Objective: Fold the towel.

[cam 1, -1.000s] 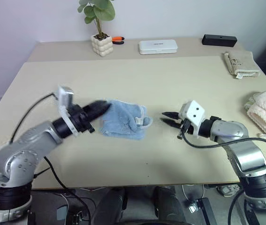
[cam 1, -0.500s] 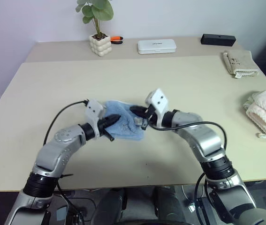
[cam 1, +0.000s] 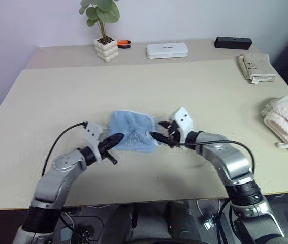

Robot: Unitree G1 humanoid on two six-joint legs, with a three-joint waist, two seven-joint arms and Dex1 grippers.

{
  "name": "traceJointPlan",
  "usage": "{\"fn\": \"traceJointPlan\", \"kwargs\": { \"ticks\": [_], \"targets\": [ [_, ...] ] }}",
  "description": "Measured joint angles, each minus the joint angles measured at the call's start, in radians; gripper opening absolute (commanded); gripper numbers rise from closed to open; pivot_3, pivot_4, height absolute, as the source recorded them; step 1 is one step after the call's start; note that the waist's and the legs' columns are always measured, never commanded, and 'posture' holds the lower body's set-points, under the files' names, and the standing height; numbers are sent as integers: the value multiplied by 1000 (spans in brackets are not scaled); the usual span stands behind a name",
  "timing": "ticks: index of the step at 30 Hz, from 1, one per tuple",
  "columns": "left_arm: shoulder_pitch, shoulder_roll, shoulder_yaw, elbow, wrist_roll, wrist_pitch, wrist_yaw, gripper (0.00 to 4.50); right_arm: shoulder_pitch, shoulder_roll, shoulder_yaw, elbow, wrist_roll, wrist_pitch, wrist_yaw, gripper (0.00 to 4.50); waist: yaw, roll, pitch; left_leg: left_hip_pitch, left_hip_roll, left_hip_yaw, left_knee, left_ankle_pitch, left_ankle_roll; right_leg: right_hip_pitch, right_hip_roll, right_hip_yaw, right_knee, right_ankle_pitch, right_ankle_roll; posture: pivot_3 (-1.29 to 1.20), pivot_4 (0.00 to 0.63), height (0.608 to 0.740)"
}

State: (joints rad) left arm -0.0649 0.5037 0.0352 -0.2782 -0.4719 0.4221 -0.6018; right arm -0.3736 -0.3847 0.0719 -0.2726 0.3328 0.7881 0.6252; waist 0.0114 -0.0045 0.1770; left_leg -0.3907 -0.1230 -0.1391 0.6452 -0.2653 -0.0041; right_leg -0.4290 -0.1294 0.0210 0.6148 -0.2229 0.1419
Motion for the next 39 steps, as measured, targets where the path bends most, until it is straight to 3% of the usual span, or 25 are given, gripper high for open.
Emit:
{"fn": "traceJointPlan", "kwargs": {
  "ticks": [4,9,18,20,23,28,33,39],
  "targets": [
    [92,76,90,-50,-12,-43,-75,0,45,13,-105,-53,114,200,-41,4481,0,0,0,0,0,0,-1,0,0,0,0,0,0,0,0,0,150,740],
    [140,117,113,-96,-28,-58,-153,0,37,153,-217,-42,242,403,-138,4481,1,1,1,0,0,0,-1,0,0,0,0,0,0,0,-1,0,150,740],
    [133,79,88,-135,-20,-56,-129,0,-66,312,-218,81,304,521,-239,4481,-5,1,1,0,0,0,-1,0,0,0,0,0,0,1,-1,0,150,740],
    [129,70,69,-147,-18,-54,-115,0,-96,329,-198,129,296,500,-247,3930,-8,1,0,0,0,0,-1,0,0,0,0,0,0,1,-1,0,150,740],
    [126,62,55,-159,-16,-50,-108,0,-105,350,-186,182,290,477,-255,2658,-18,1,0,0,0,0,-2,0,0,-1,1,0,0,1,-1,0,150,740],
    [125,62,55,-165,-10,-37,-89,0,-110,367,-212,194,317,473,-261,20,-25,1,0,0,0,0,-2,0,0,-1,1,0,0,1,-1,0,150,740],
    [125,62,53,-175,-8,-36,-85,0,-120,382,-288,184,365,436,-291,20,-24,2,1,0,0,0,-2,0,0,-1,1,0,0,1,-1,0,150,740],
    [102,54,47,-172,-6,-36,-80,0,-283,261,-572,204,388,206,-431,20,-22,3,1,0,0,0,-2,0,0,-1,0,0,0,1,-1,0,150,740]
  ]
}}
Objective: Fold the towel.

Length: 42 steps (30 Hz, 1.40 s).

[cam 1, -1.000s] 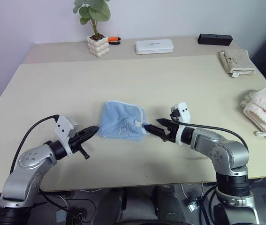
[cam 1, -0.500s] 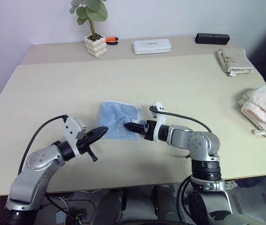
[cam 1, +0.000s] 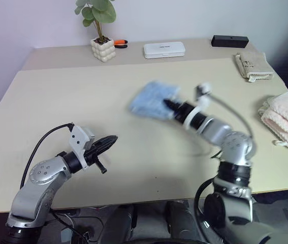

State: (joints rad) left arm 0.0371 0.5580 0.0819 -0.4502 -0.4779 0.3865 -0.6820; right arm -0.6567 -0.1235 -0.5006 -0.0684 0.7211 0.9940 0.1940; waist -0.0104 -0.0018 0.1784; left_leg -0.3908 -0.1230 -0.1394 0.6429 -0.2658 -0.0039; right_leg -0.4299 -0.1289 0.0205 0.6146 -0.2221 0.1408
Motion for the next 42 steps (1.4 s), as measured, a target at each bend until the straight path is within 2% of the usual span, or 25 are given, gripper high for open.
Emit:
{"fn": "traceJointPlan", "kwargs": {
  "ticks": [6,9,13,16,22,23,30,36,39,42],
  "targets": [
    [-81,-37,-68,47,17,-2,-8,0,-58,-103,-241,259,-2,-182,-214,20,-2,0,0,0,0,1,0,0,0,0,0,0,0,0,0,0,150,740],
    [-115,-49,-89,67,29,-2,-13,0,-57,-118,-302,383,-10,-237,-312,20,-9,1,0,0,1,2,-1,0,0,-1,0,2,0,0,0,0,150,740],
    [-123,-57,-103,70,34,-3,-15,0,-44,-117,-325,413,3,-245,-397,20,-7,3,0,0,1,3,0,0,0,-1,0,2,0,0,0,0,150,740],
    [-120,-60,-106,76,36,-3,-15,0,-9,-117,-333,354,52,-219,-425,1102,-1,3,0,0,1,3,0,0,0,0,0,2,0,0,0,0,150,740],
    [-125,-77,-112,95,52,-11,-17,0,77,-155,-338,200,128,-169,-446,4129,0,4,0,0,0,3,1,0,1,0,0,2,0,0,0,0,150,740],
    [-129,-85,-113,106,56,-19,-16,0,105,-185,-324,165,125,-167,-439,4450,1,4,0,0,0,3,1,0,1,0,0,2,0,0,0,0,150,740],
    [-203,-150,-93,263,147,-122,82,0,286,-386,-155,-31,-8,-225,-283,4450,-4,5,0,0,1,3,2,0,1,1,0,2,0,0,0,0,150,740],
    [-240,-153,-29,368,229,-206,188,0,348,-573,130,-106,-170,-388,62,4450,-2,4,0,0,1,4,2,0,1,1,0,2,0,0,1,0,150,740],
    [-217,-124,-1,367,230,-230,185,0,367,-602,274,-130,-221,-477,241,4450,-1,3,1,0,1,4,3,0,1,1,0,2,0,0,1,0,150,740],
    [-177,-102,36,364,229,-242,181,0,378,-602,356,-121,-247,-515,353,4450,2,3,1,0,1,4,3,0,1,1,0,2,-1,0,1,0,150,740]
  ]
}}
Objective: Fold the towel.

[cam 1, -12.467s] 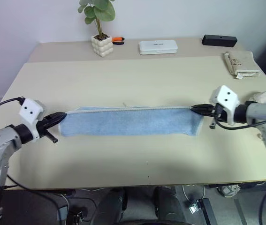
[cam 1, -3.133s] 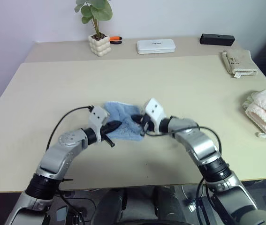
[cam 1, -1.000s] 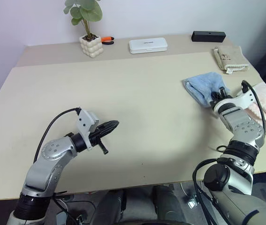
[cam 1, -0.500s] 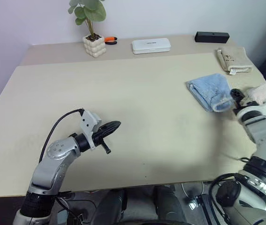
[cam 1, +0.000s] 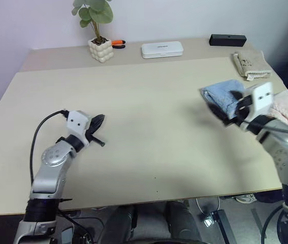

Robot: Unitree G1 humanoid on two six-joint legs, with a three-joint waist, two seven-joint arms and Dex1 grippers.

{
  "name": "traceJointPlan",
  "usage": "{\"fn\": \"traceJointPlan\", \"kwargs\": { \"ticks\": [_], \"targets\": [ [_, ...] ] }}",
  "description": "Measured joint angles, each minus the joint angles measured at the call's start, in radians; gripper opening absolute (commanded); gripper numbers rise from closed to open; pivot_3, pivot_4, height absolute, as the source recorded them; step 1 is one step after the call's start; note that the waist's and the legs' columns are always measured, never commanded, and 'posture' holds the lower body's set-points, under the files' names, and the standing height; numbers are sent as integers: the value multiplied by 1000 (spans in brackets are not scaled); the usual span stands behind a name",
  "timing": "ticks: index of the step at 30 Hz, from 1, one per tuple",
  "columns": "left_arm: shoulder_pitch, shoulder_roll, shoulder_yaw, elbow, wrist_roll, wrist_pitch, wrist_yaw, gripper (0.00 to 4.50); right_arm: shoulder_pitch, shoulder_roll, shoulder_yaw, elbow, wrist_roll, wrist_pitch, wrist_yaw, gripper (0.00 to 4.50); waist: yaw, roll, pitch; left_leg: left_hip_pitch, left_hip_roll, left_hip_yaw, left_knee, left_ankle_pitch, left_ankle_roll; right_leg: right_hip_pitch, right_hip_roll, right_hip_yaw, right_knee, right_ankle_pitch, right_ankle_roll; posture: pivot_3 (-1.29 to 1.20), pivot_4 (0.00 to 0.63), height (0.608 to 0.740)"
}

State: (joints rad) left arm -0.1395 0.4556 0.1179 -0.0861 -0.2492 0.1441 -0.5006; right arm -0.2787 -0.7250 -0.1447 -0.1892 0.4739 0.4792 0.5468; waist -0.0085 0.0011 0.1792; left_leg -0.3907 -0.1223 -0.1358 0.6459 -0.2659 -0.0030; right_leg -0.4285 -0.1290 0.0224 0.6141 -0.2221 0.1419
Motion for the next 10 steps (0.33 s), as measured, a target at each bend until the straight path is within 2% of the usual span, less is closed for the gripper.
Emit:
{"fn": "traceJointPlan", "kwargs": {
  "ticks": [4,10],
  "targets": [
    [61,10,27,-54,-19,24,-7,0,-14,0,44,38,-21,-27,101,4450,6,-1,0,0,0,0,1,0,0,0,0,0,0,0,0,0,150,740],
    [140,11,34,-155,-43,67,-16,0,-44,26,69,117,-72,-66,150,4450,19,-1,0,0,0,0,1,0,0,0,0,0,0,0,0,0,150,740]
  ]
}}
